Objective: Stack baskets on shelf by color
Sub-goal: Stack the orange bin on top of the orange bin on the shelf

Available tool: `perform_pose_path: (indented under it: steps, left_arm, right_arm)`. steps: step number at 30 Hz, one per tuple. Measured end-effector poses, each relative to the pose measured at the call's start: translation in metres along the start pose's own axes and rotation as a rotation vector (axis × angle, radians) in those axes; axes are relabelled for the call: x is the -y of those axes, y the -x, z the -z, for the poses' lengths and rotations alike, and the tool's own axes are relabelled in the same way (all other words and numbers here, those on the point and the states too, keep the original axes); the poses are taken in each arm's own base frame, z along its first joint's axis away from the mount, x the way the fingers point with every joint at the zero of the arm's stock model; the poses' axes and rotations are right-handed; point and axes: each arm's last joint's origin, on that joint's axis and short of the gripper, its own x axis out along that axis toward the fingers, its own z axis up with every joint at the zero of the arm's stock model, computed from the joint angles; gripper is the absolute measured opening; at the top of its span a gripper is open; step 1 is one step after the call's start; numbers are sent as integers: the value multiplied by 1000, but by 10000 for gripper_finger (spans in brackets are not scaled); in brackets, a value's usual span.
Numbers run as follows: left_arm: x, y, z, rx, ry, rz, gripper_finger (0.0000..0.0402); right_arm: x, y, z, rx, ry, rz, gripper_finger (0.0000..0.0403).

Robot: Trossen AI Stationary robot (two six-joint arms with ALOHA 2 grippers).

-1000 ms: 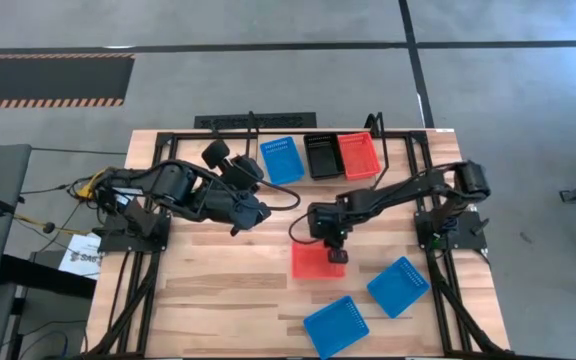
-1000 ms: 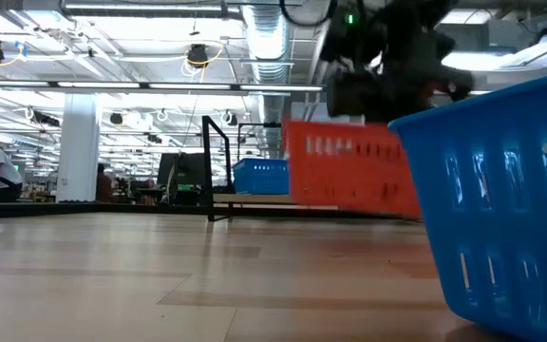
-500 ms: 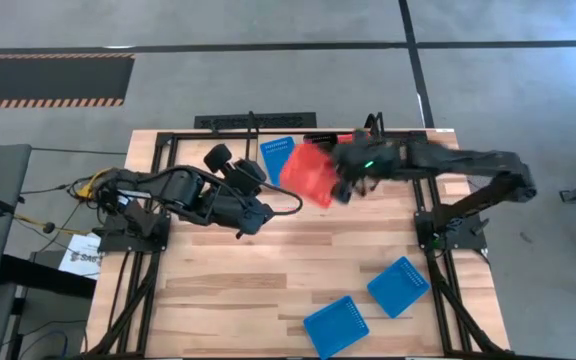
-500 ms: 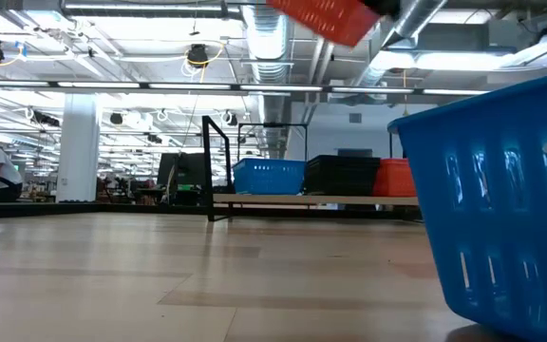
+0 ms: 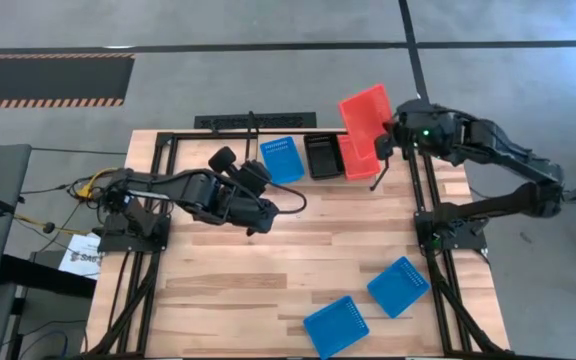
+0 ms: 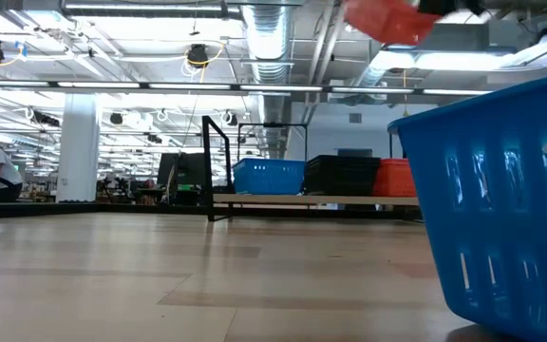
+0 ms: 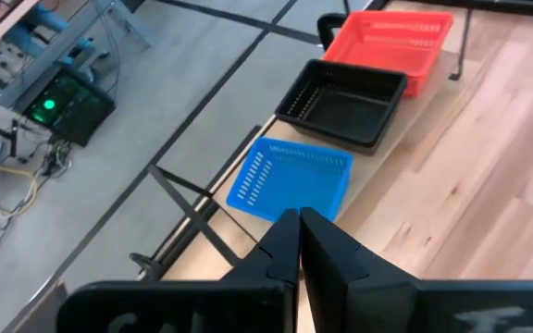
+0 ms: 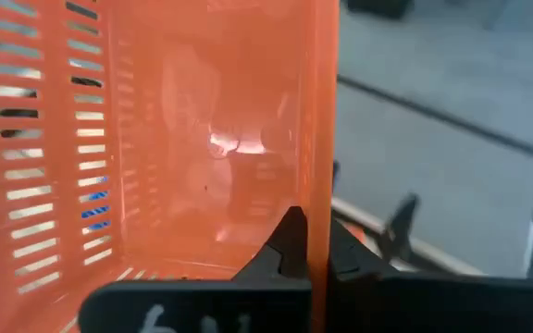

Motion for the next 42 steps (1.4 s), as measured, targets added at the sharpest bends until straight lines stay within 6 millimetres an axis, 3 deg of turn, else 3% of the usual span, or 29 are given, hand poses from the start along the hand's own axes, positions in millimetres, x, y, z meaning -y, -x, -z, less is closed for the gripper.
perform_pose_path:
  steps: [8, 18, 38, 42]
  left_arm:
    - [-6, -18, -6, -19, 19, -25, 0]
    - [-14, -29, -11, -46, -22, -37, 0]
    - [-22, -38, -14, -63, -68, -61, 0]
    - [-22, -38, -14, -63, -69, -61, 0]
  right_arm:
    - [5, -42, 39, -165, -96, 83, 1]
    - [8, -91, 56, -183, -242, -124, 0]
    - [2, -153, 87, -388, -234, -28, 0]
    - [6, -155, 86, -390, -227, -14, 0]
